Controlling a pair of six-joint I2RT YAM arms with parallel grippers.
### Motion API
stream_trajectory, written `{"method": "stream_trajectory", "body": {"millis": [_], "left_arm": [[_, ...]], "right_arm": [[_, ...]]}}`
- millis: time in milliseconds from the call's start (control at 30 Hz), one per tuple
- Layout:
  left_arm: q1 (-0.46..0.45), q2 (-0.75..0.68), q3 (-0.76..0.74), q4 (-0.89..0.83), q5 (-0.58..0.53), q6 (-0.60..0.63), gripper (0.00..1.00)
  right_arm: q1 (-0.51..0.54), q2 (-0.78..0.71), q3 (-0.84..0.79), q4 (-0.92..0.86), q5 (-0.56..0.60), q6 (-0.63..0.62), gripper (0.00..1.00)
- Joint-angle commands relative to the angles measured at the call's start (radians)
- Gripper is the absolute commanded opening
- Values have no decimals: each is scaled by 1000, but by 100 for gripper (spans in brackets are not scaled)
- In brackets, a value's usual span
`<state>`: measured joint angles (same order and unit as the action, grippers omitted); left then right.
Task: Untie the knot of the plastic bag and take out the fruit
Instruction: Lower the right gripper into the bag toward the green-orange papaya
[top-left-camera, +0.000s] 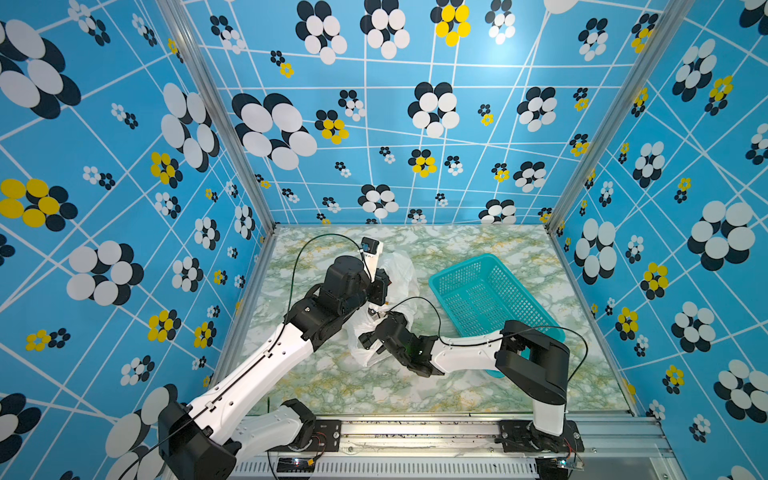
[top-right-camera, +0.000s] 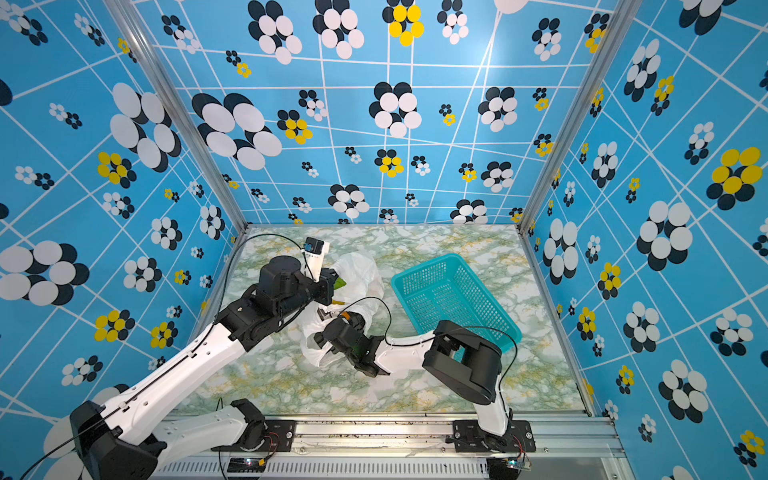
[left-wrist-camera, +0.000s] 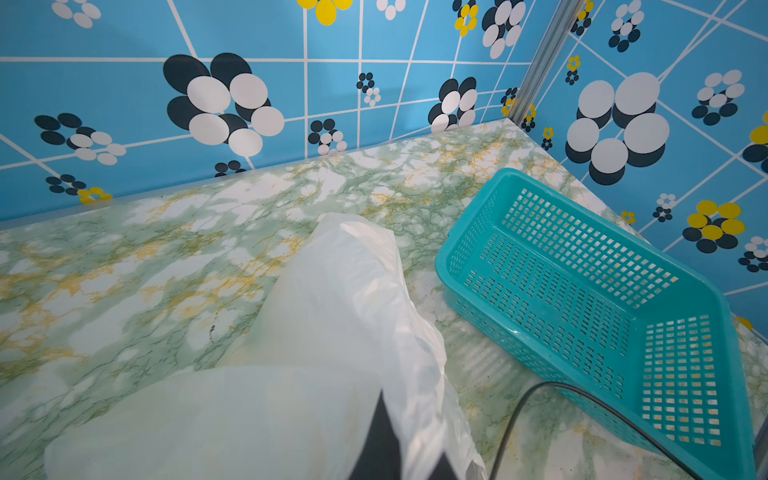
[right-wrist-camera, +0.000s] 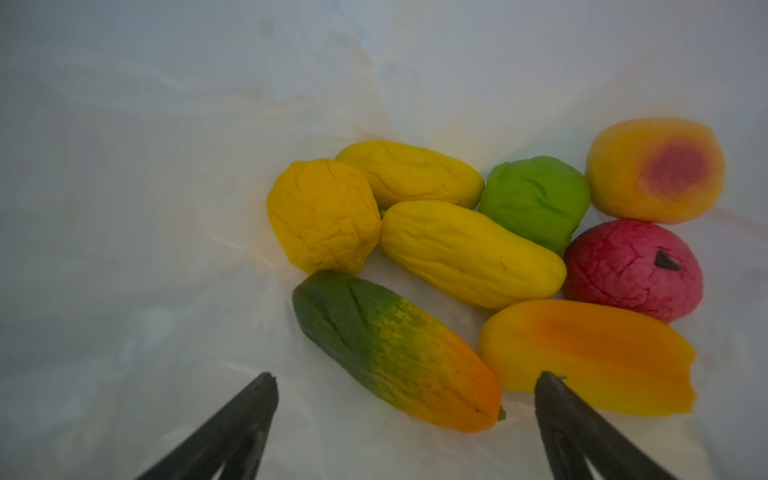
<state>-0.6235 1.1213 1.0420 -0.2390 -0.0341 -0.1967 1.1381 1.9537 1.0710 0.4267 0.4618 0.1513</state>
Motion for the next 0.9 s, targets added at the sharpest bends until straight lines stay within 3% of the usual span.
{"method": "stream_trajectory", "body": {"millis": [0,433,567,667,767,867], "left_arm": [[-9,-27,1,12,-6,12,0],[-8,-27,10,6,-17,20,0],[-9,-22,15,-5,-26,20,0],[-8,-20,10,-1,-49,22,0],[-7,-18,-6,14,-56,20,0],[-7,-5,10,-5,-71,22,0]], "right_arm": [[-32,65,56,-60,-91,30,99],[-58,197,239,-235,-185,-30,99],[-57,195,250,-270,-196,-13,78],[-51,166,216,-249,-204,-11,56],[-40,134,187,-236,-180,-16,40],[-29,89,162,-235,-164,-15,31]]}}
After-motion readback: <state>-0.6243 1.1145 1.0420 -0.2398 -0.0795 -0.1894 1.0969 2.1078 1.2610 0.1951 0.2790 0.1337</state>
